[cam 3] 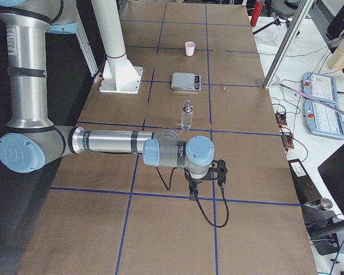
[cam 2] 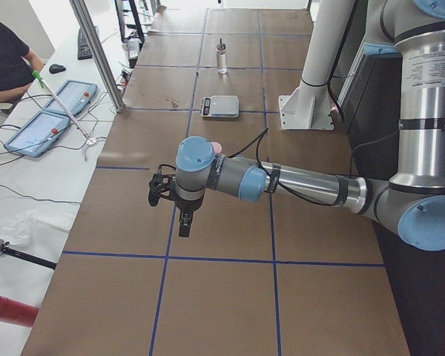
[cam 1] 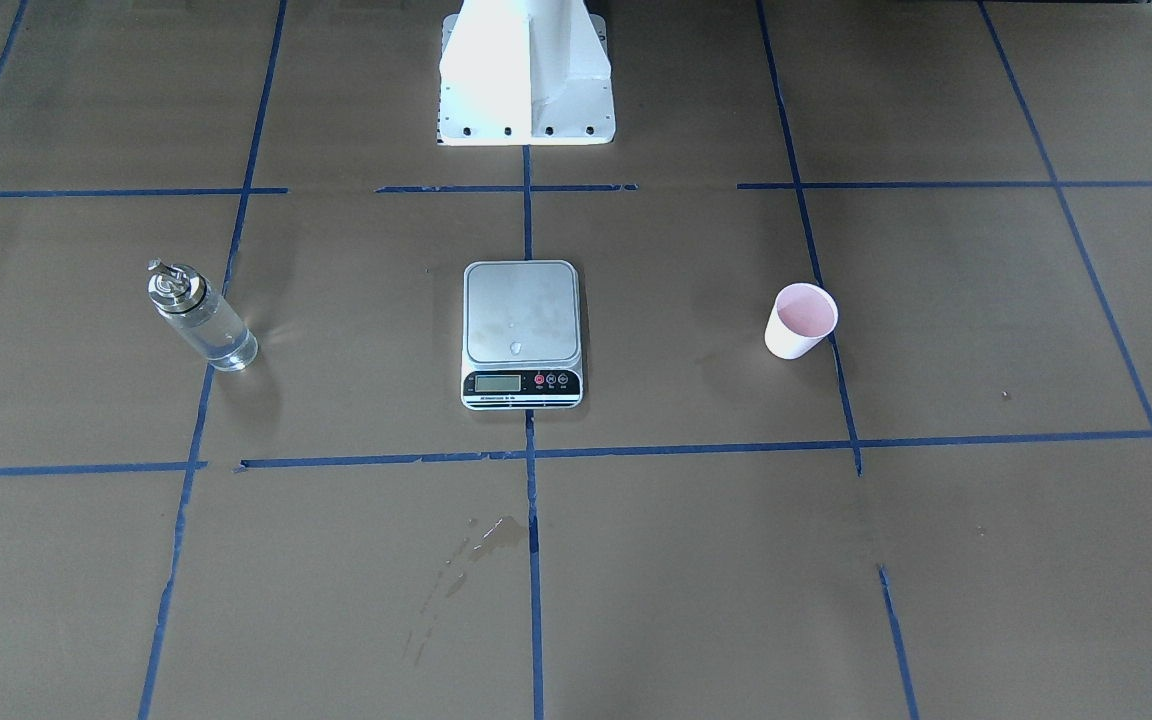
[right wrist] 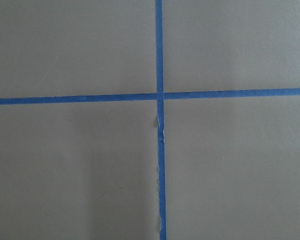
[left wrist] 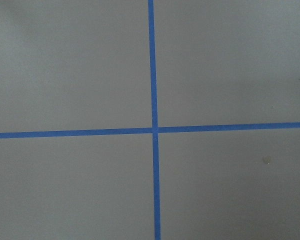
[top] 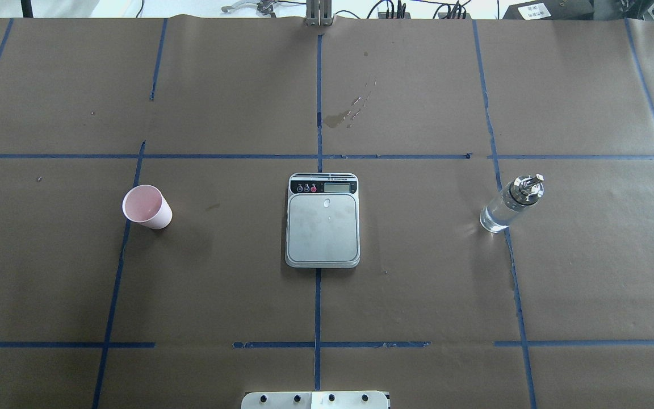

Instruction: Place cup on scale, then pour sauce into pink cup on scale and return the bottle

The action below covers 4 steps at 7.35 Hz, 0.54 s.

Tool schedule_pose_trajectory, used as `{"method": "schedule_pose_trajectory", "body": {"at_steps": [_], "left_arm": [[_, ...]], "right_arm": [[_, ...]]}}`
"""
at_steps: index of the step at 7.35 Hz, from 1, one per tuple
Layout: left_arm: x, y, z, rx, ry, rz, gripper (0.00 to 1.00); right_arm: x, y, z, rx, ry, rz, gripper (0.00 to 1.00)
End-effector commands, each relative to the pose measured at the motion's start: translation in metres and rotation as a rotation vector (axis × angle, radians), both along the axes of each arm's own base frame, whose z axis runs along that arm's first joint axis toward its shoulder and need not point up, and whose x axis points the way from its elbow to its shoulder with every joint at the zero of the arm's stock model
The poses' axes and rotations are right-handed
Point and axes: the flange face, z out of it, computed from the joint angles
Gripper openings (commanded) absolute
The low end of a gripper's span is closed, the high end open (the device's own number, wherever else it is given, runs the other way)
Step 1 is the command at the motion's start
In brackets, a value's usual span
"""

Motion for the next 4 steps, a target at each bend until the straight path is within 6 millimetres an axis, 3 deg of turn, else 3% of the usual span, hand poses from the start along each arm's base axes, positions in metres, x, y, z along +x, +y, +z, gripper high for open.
{"method": "schedule_pose_trajectory", "body": {"at_steps": [1, 2, 3, 4], "left_arm": [[0.025, 0.001, -0.028, 0.021, 0.056, 0.006, 1.0], [0.048, -0.001, -0.04, -0.001, 0.106, -0.053, 1.0], [0.093, 0.002, -0.06, -0.043, 0.164, -0.075, 1.0], [0.126, 0.011, -0.088, -0.082, 0.242, -0.112, 1.0]], "right_arm": [[0.0, -0.001, -0.002, 0.004, 0.004, -0.002, 1.0], [0.0, -0.002, -0.002, 0.004, 0.005, -0.002, 1.0], [-0.001, -0.003, -0.004, 0.006, 0.008, -0.003, 1.0], [-0.001, -0.004, -0.003, 0.003, 0.01, -0.002, 1.0]]}}
